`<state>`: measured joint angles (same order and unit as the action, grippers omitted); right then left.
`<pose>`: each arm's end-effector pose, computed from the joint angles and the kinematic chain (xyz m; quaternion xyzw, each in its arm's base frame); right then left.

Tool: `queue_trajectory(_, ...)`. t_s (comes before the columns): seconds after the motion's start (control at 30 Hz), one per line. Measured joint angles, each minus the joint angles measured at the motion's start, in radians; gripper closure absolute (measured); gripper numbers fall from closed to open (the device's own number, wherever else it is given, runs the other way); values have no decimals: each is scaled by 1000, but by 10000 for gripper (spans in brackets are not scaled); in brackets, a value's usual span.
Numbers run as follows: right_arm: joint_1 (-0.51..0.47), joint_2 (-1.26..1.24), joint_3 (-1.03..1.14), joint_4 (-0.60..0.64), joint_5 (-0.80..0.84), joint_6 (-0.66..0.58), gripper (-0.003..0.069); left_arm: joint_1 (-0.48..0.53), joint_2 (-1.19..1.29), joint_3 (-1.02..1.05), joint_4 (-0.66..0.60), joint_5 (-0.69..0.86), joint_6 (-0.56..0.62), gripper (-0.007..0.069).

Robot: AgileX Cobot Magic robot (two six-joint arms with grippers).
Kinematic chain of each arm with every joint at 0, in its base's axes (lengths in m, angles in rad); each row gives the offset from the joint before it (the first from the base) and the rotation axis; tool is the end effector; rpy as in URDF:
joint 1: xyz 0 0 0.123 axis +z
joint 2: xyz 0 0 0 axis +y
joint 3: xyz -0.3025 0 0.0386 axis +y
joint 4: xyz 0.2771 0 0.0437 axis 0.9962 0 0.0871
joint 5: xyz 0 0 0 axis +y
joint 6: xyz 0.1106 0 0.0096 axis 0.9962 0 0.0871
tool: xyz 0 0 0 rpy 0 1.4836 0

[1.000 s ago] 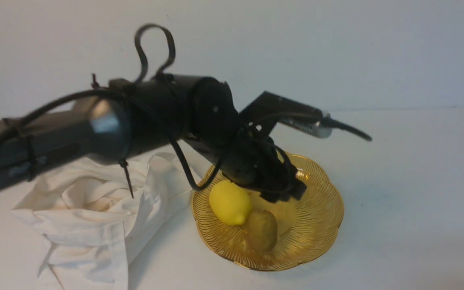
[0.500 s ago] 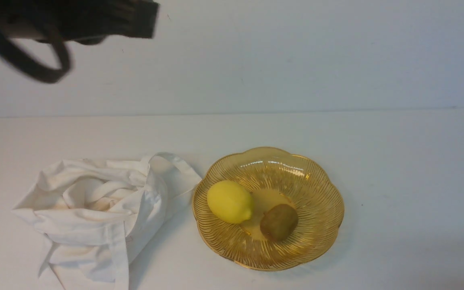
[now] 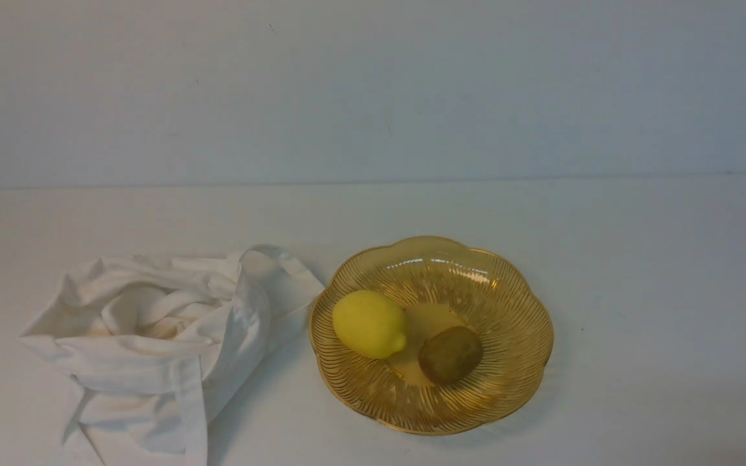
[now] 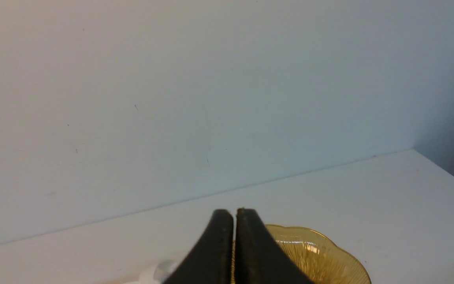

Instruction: Take the fruit out of the cloth bag on the white table and place them on a plate.

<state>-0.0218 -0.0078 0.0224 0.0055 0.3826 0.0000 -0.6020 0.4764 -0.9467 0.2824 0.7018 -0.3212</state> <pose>0.0806 -0.0015 0.1650 0.0103 0.8077 -0.0041 0.5895 0.0809 -0.0313 0.4469 0.1264 0.7383 -0.1640 0.6419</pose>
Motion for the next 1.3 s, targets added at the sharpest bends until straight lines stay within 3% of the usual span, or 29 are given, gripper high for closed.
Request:
queue_trajectory(0.47,0,0,0,-6,0,0,622,0,-162,117,54,13,2,632)
queue_trajectory(0.6,0,0,0,-6,0,0,622,30,-194,203,21,-1,54,632)
queue_trajectory(0.77,0,0,0,-6,0,0,622,170,-293,418,-134,-128,237,632)
queue_trajectory(0.9,0,0,0,-6,0,0,622,365,-425,664,-254,-276,376,632)
queue_trajectory(1.1,0,0,0,0,1,0,622,536,-487,918,-317,-330,402,632)
queue_trajectory(1.3,0,0,0,0,1,0,622,545,-487,974,-319,-321,404,632)
